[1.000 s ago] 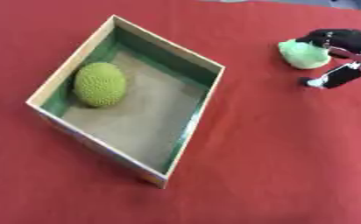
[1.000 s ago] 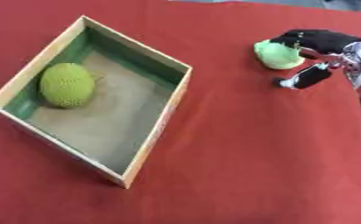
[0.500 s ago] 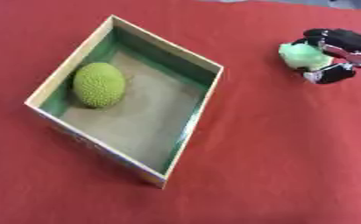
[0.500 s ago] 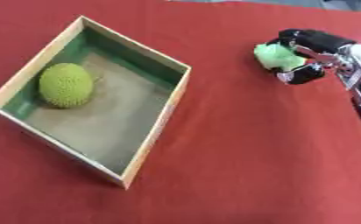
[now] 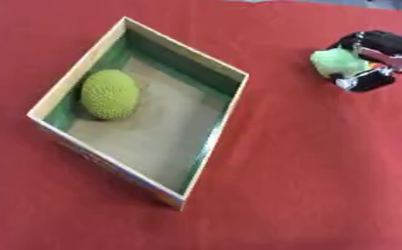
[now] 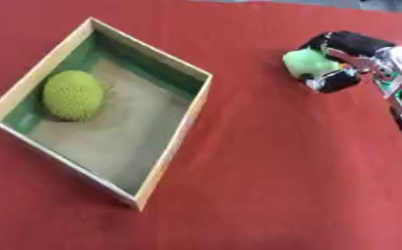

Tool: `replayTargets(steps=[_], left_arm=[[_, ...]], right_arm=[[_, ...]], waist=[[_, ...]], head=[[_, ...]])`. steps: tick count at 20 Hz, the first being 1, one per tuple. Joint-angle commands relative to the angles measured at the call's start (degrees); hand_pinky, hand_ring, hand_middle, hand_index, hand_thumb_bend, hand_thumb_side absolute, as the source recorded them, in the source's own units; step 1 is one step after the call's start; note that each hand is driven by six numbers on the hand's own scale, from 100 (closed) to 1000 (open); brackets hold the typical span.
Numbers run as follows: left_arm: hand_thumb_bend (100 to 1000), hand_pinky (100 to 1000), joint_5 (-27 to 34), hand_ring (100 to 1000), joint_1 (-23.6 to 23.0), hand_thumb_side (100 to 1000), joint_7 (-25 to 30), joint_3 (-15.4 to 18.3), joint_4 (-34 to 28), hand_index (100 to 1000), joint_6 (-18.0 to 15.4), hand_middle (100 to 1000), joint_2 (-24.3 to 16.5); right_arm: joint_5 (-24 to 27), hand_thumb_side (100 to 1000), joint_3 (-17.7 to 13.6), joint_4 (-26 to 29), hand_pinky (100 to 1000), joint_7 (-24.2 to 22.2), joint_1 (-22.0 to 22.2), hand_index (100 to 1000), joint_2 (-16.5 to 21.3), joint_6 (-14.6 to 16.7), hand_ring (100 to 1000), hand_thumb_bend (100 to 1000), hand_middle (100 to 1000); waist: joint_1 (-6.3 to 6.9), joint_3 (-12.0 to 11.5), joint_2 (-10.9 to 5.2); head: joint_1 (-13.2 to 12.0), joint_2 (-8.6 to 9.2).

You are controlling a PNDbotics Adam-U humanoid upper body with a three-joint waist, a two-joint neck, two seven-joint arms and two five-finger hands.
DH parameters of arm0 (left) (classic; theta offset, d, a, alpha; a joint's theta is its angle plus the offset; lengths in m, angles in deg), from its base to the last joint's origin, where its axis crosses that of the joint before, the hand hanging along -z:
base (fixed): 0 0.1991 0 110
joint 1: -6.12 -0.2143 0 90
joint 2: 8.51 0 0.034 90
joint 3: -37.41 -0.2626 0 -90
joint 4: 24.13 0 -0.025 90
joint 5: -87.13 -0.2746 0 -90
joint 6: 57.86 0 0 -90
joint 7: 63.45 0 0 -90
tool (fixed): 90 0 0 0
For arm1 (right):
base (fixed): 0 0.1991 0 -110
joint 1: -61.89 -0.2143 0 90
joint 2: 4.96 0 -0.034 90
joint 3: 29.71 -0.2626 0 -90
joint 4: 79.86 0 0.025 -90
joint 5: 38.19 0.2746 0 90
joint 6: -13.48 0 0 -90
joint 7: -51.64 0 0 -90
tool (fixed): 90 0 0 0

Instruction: Pick up objects on the table and place them in the box.

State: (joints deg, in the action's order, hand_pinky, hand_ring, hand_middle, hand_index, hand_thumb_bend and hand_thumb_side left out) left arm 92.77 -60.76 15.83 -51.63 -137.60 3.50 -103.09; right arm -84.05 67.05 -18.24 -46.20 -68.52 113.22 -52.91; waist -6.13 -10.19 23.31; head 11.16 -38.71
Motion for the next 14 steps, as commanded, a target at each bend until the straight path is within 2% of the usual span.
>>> replayTargets(steps=[1, 4, 7, 10, 11, 14], left_arm=[[117, 835, 0.4, 795, 0.3, 722, 0.0, 0.1, -1.1, 870, 0.2, 703, -0.7], [116, 835, 0.5, 795, 0.2, 720, 0.0, 0.1, -1.1, 870, 0.2, 703, -0.7], [117, 835, 0.6, 795, 0.1, 720, 0.0, 0.2, -1.1, 869, 0.3, 704, -0.8], [117, 835, 0.6, 795, 0.1, 720, 0.0, 0.2, -1.1, 869, 0.3, 704, -0.8], [117, 835, 0.6, 795, 0.1, 720, -0.1, 0.2, -1.1, 869, 0.3, 704, -0.8], [118, 835, 0.8, 795, 0.2, 717, -0.3, 0.4, -1.1, 869, 0.2, 705, -0.8]], right_arm=[[-1.1, 290, -0.7, 3.4, 734, 8.0, -0.2, 712, 2.8, -0.5, 780, 100, 508], [-1.4, 249, -1.2, 7.4, 724, 14.1, 0.5, 697, 3.6, -0.2, 753, 100, 489], [-0.6, 213, -1.7, 13.3, 718, 17.4, 1.5, 694, 4.9, 0.0, 734, 100, 478], [0.8, 187, -2.1, 22.2, 707, 18.8, 2.1, 693, 5.9, 0.3, 710, 100, 475], [1.3, 195, -1.9, 25.7, 703, 18.8, 2.4, 691, 6.1, 0.4, 701, 131, 477], [2.5, 206, 0.6, 37.4, 695, 16.8, 2.4, 687, 5.9, 0.9, 686, 143, 481]], waist=[[0.51, 0.1, -1.07], [0.47, 0.2, -1.35], [0.41, 0.3, -1.53], [0.38, 0.3, -1.58], [0.38, 0.3, -1.57], [0.40, 0.1, -1.60]], head=[[0.1, 0.13], [0.0, -0.03], [0.0, -0.20], [0.0, -0.40], [0.0, -0.44], [0.4, -0.56]])
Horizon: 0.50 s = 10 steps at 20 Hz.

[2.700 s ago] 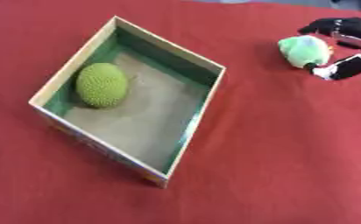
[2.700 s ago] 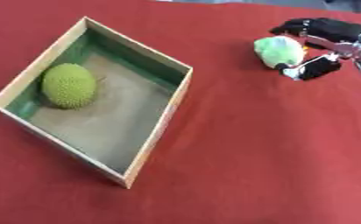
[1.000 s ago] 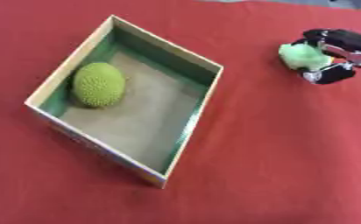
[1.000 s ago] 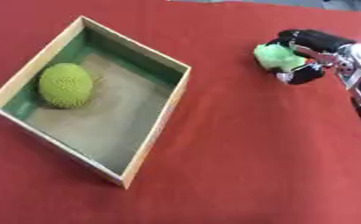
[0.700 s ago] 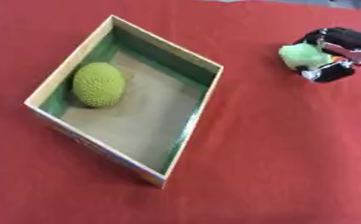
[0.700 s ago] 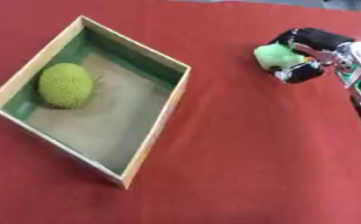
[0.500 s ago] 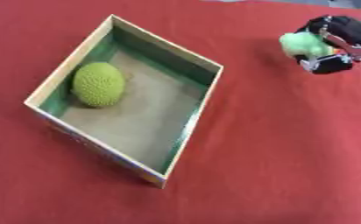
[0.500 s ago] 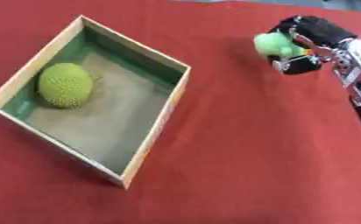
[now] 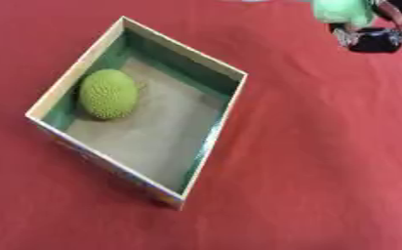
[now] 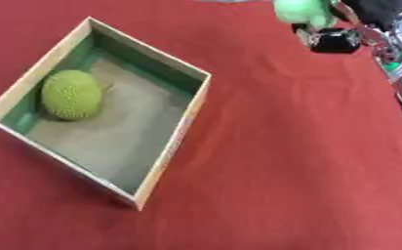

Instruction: Pick up objects on the table and place them in the box.

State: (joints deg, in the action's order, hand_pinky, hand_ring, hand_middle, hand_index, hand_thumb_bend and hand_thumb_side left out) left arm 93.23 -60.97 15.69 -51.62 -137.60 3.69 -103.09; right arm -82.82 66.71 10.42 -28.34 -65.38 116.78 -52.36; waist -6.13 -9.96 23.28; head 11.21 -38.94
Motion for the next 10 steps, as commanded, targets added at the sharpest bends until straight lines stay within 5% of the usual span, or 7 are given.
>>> replayTargets(steps=[1, 5, 10], left_arm=[[119, 835, 0.4, 796, 0.5, 716, -0.3, 0.5, -1.1, 869, 0.0, 705, -0.8], [125, 837, 0.3, 798, 0.4, 707, -1.7, 1.6, -1.1, 869, -0.5, 709, -1.0], [139, 837, -1.1, 797, -0.4, 684, -4.6, 3.6, -1.1, 869, -1.5, 708, -1.8]], right_arm=[[1.8, 206, 2.0, 12.1, 692, -2.4, -1.2, 685, 1.8, 0.3, 681, 155, 481], [3.5, 193, 6.1, 22.6, 679, -8.0, -5.5, 680, -3.3, 1.1, 658, 233, 486], [4.2, 202, 10.6, 24.3, 675, -14.9, -11.3, 675, -12.0, 3.5, 654, 187, 484]], waist=[[0.43, -0.2, -1.61], [0.57, -0.4, -1.87], [0.60, -0.6, -2.20]], head=[[0.5, -0.37], [1.0, -0.66], [1.6, -0.58]])
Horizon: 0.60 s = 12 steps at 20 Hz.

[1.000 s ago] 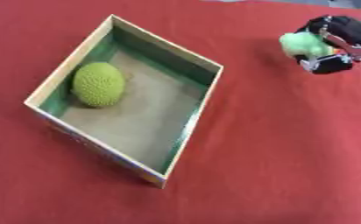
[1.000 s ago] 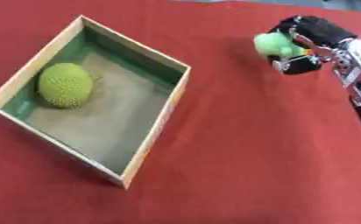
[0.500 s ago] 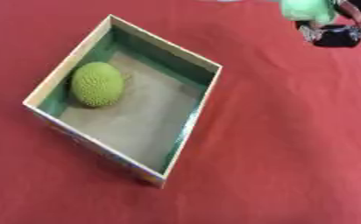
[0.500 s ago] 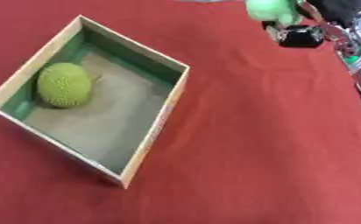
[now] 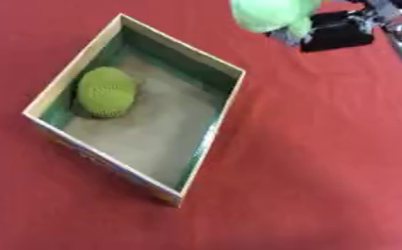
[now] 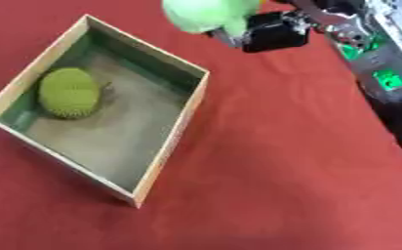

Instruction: Pick up objects on the table and place them in the box.

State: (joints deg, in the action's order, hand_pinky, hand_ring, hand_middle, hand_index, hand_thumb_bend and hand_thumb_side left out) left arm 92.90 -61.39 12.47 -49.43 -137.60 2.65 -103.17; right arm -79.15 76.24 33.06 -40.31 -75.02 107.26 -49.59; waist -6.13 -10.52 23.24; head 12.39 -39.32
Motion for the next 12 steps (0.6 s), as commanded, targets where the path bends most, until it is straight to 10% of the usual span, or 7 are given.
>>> replayTargets(steps=[1, 4, 12], left_arm=[[139, 837, -1.2, 797, -0.2, 680, -1.9, 1.8, -1.1, 869, -0.6, 708, -2.0], [140, 836, -2.6, 797, -1.2, 670, -3.3, 2.6, -1.1, 869, -1.3, 708, -2.8], [125, 837, -4.9, 797, -3.0, 680, -4.4, 2.4, -1.1, 869, -2.1, 708, -3.9]], right_arm=[[0.1, 154, 1.7, 1.5, 676, -4.2, -2.1, 674, -3.9, 0.9, 657, 258, 481], [-2.1, 221, 3.6, -1.2, 678, -7.1, -2.8, 673, -7.9, 1.9, 663, 100, 478], [-10.7, 232, 8.0, -13.2, 685, -6.3, -4.6, 675, -16.3, 7.1, 679, 100, 489]], waist=[[0.62, -0.1, -2.16], [0.67, -0.4, -2.10], [0.69, -1.0, -1.77]], head=[[0.6, -0.12], [0.9, 0.06], [1.5, 0.02]])
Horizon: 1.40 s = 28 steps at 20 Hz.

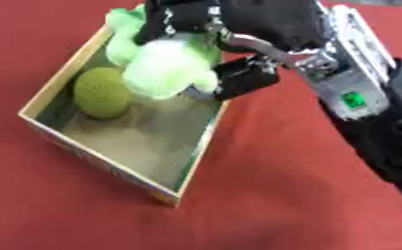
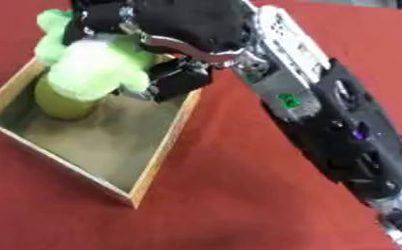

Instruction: Pick up objects on the table and place them in the box.

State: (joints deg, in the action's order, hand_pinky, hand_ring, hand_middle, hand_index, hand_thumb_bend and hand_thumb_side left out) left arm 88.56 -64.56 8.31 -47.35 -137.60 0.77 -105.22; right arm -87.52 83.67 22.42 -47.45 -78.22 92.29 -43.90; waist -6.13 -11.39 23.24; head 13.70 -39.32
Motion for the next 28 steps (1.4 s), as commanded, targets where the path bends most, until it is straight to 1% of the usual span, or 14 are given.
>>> replayTargets(steps=[1, 7, 10, 11, 12, 13, 14, 15, 17, 18, 19, 22, 23, 28], left_arm=[[122, 837, -0.6, 797, 0.1, 682, -0.2, 0.2, -1.1, 869, -0.2, 708, -1.8], [115, 838, -0.8, 798, -0.4, 689, 0.1, -0.1, -1.1, 869, -0.2, 708, -1.9], [110, 838, -0.8, 799, -0.6, 694, 0.3, -0.3, -1.1, 869, -0.1, 709, -1.9], [110, 838, -0.8, 799, -0.6, 695, 0.4, -0.3, -1.1, 869, -0.1, 709, -1.9], [109, 838, -0.8, 799, -0.6, 695, 0.5, -0.4, -1.1, 869, 0.0, 709, -2.0], [109, 838, -0.8, 799, -0.6, 696, 0.6, -0.4, -1.1, 869, 0.0, 709, -1.9], [108, 838, -0.8, 799, -0.7, 698, 0.6, -0.4, -1.1, 869, 0.0, 709, -1.9], [107, 838, -0.8, 799, -0.7, 699, 0.7, -0.5, -1.1, 869, 0.1, 709, -1.9], [107, 838, -0.7, 800, -0.8, 700, 0.8, -0.6, -1.1, 870, 0.1, 709, -1.9], [107, 839, -0.7, 800, -0.8, 700, 0.9, -0.6, -1.1, 870, 0.1, 709, -1.9], [107, 839, -0.7, 800, -0.9, 699, 0.9, -0.6, -1.1, 870, 0.1, 709, -2.0], [108, 839, -0.7, 800, -0.9, 698, 0.9, -0.6, -1.1, 870, 0.0, 709, -2.0], [108, 839, -0.7, 800, -1.0, 697, 0.9, -0.5, -1.1, 870, 0.0, 710, -2.1], [108, 839, -0.7, 800, -1.1, 697, 0.9, -0.5, -1.1, 870, 0.1, 710, -2.1]], right_arm=[[-3.3, 243, 1.0, -4.0, 689, 1.1, -1.6, 680, -2.1, 2.0, 685, 100, 498], [-10.3, 357, 2.3, -10.6, 723, 0.2, -2.2, 763, -4.4, 4.4, 763, 100, 621], [-12.7, 470, 2.5, -11.8, 763, -0.6, -2.1, 876, -4.6, 5.3, 855, 111, 761], [-13.4, 474, 2.7, -12.0, 776, -1.3, -2.0, 898, -4.6, 6.1, 873, 116, 785], [-13.9, 464, 2.8, -12.1, 811, -2.1, -1.9, 944, -4.5, 7.1, 917, 144, 842], [-14.2, 419, 2.9, -12.1, 837, -2.7, -1.8, 969, -4.5, 8.1, 947, 175, 871], [-14.4, 281, 2.7, -11.9, 854, -3.1, -1.8, 984, -4.4, 9.0, 968, 165, 882], [-14.4, 436, 2.5, -11.5, 864, -3.4, -1.8, 991, -4.4, 9.9, 980, 100, 888], [-13.9, 719, 2.1, -10.7, 879, -3.2, -1.7, 1000, -4.1, 11.5, 994, 100, 901], [-13.6, 758, 1.9, -10.4, 886, -3.0, -1.7, 1000, -4.0, 12.2, 1000, 100, 910], [-13.4, 760, 1.7, -10.2, 889, -2.9, -1.7, 1000, -3.7, 12.7, 1000, 100, 915], [-13.2, 703, 1.1, -9.6, 889, -3.1, -1.5, 1000, -3.2, 13.5, 1000, 100, 907], [-13.0, 648, 1.0, -9.5, 891, -3.1, -1.5, 1000, -3.1, 13.5, 1000, 100, 904], [-10.9, 598, -0.2, -8.2, 893, -3.6, -1.3, 1000, -2.0, 13.5, 1000, 100, 900]], waist=[[0.67, -0.2, -1.76], [0.61, -0.4, -1.74], [0.61, -0.4, -1.72], [0.62, -0.4, -1.72], [0.62, -0.4, -1.72], [0.62, -0.4, -1.72], [0.64, -0.4, -1.72], [0.66, -0.3, -1.72], [0.68, -0.2, -1.74], [0.69, -0.2, -1.76], [0.69, -0.2, -1.78], [0.73, -0.1, -1.88], [0.75, 0.0, -1.93], [0.81, 0.2, -2.18]], head=[[0.3, 0.04], [0.2, 0.10], [0.1, 0.10], [0.0, 0.09], [0.0, 0.09], [0.0, 0.08], [-0.1, 0.06], [-0.1, 0.04], [-0.2, 0.00], [-0.3, -0.01], [-0.3, -0.01], [-0.4, -0.07], [-0.4, -0.09], [-0.5, -0.10]])
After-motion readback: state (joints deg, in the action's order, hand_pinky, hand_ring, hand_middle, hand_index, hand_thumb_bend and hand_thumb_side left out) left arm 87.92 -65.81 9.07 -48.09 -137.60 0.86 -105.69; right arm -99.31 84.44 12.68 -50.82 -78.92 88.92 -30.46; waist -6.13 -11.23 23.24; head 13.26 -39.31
